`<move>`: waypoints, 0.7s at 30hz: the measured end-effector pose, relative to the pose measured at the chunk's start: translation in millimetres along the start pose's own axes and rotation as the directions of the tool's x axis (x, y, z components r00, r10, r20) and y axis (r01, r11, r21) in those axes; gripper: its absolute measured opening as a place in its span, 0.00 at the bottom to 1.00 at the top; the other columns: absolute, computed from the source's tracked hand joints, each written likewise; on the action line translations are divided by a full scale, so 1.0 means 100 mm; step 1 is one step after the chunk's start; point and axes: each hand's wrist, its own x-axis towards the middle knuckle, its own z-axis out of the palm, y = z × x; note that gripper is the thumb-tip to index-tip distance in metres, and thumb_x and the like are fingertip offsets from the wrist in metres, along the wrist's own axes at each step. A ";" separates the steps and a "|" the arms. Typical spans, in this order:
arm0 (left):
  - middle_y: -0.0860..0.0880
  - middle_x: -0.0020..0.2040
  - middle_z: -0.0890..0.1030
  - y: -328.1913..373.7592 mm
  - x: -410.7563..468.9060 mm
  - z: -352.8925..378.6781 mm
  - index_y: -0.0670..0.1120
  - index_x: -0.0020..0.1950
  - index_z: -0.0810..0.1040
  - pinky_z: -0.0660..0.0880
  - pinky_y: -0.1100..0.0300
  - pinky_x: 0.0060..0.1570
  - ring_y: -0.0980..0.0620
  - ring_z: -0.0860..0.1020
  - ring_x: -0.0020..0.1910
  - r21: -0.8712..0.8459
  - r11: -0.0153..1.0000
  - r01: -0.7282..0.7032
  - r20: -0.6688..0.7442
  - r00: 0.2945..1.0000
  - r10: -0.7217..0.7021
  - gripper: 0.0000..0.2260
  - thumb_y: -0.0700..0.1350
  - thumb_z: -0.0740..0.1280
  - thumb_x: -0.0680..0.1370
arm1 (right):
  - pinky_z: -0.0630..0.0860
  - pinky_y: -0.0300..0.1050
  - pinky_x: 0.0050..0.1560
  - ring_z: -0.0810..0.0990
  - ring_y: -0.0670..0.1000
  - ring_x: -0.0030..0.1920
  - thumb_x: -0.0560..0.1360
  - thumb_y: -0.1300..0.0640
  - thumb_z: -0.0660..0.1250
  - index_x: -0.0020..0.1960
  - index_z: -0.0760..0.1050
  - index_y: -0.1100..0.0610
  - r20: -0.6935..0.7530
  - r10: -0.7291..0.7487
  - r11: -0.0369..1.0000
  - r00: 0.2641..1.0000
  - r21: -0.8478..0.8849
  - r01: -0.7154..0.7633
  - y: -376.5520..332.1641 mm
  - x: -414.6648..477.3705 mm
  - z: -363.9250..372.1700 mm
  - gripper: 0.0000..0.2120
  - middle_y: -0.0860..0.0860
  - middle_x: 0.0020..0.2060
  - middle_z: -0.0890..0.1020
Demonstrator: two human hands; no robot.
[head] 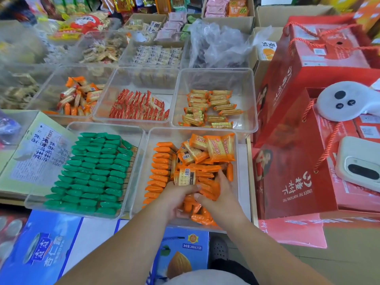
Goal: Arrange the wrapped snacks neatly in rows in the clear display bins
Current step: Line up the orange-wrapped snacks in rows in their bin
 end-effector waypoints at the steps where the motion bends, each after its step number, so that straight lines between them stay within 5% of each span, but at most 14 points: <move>1: 0.43 0.59 0.83 -0.03 -0.01 -0.02 0.50 0.68 0.73 0.80 0.31 0.47 0.37 0.82 0.55 -0.014 1.000 -0.011 0.021 1.000 0.012 0.34 0.47 0.83 0.65 | 0.58 0.58 0.77 0.51 0.50 0.80 0.72 0.41 0.73 0.81 0.44 0.41 0.029 -0.017 0.991 0.999 -0.133 0.021 -0.02 -0.03 -0.03 0.48 0.46 0.80 0.54; 3: 0.44 0.56 0.85 -0.09 -0.03 -0.04 0.50 0.67 0.73 0.80 0.31 0.47 0.39 0.84 0.54 -0.033 0.999 -0.032 0.049 0.998 0.034 0.32 0.47 0.83 0.67 | 0.53 0.55 0.79 0.44 0.51 0.80 0.74 0.39 0.70 0.81 0.48 0.42 0.042 -0.084 0.925 0.996 -0.368 0.094 -0.07 -0.11 -0.06 0.44 0.47 0.81 0.50; 6: 0.45 0.55 0.86 -0.14 -0.05 -0.08 0.51 0.67 0.74 0.81 0.33 0.47 0.40 0.85 0.52 -0.065 0.997 -0.045 0.094 0.994 0.051 0.30 0.47 0.82 0.68 | 0.67 0.47 0.71 0.64 0.51 0.72 0.74 0.44 0.72 0.70 0.71 0.44 0.008 -0.359 0.766 0.933 -0.569 0.300 -0.06 -0.22 -0.08 0.26 0.47 0.68 0.70; 8: 0.43 0.56 0.85 -0.15 -0.06 -0.11 0.50 0.67 0.74 0.80 0.31 0.48 0.39 0.85 0.52 -0.096 0.994 -0.053 0.112 0.992 0.064 0.29 0.46 0.80 0.70 | 0.73 0.44 0.61 0.71 0.49 0.63 0.74 0.48 0.72 0.58 0.80 0.47 0.070 -0.441 0.675 0.895 -0.631 0.383 -0.02 -0.25 -0.06 0.13 0.46 0.56 0.75; 12: 0.43 0.54 0.86 -0.15 -0.06 -0.15 0.52 0.64 0.75 0.80 0.30 0.48 0.38 0.84 0.52 -0.094 0.991 -0.094 0.129 0.986 0.106 0.25 0.45 0.80 0.70 | 0.75 0.45 0.58 0.73 0.52 0.61 0.78 0.47 0.64 0.57 0.80 0.47 0.262 -0.301 0.466 0.917 -0.799 0.381 0.06 -0.25 0.06 0.11 0.45 0.54 0.79; 15: 0.45 0.52 0.86 -0.15 -0.08 -0.18 0.54 0.61 0.77 0.81 0.33 0.48 0.41 0.85 0.50 -0.102 0.985 -0.138 0.123 0.981 0.150 0.23 0.46 0.80 0.70 | 0.79 0.48 0.53 0.79 0.52 0.52 0.81 0.49 0.59 0.58 0.79 0.49 0.334 -0.082 0.485 0.939 -0.810 0.330 0.06 -0.23 0.15 0.12 0.50 0.54 0.81; 21: 0.45 0.54 0.86 -0.14 -0.23 -0.56 0.53 0.62 0.78 0.81 0.45 0.48 0.42 0.85 0.53 -0.180 0.928 -0.326 0.074 0.937 0.343 0.30 0.51 0.82 0.62 | 0.77 0.55 0.54 0.78 0.58 0.52 0.84 0.48 0.52 0.57 0.77 0.58 0.447 0.121 0.476 0.886 -0.809 0.344 -0.07 -0.11 0.27 0.19 0.57 0.53 0.80</move>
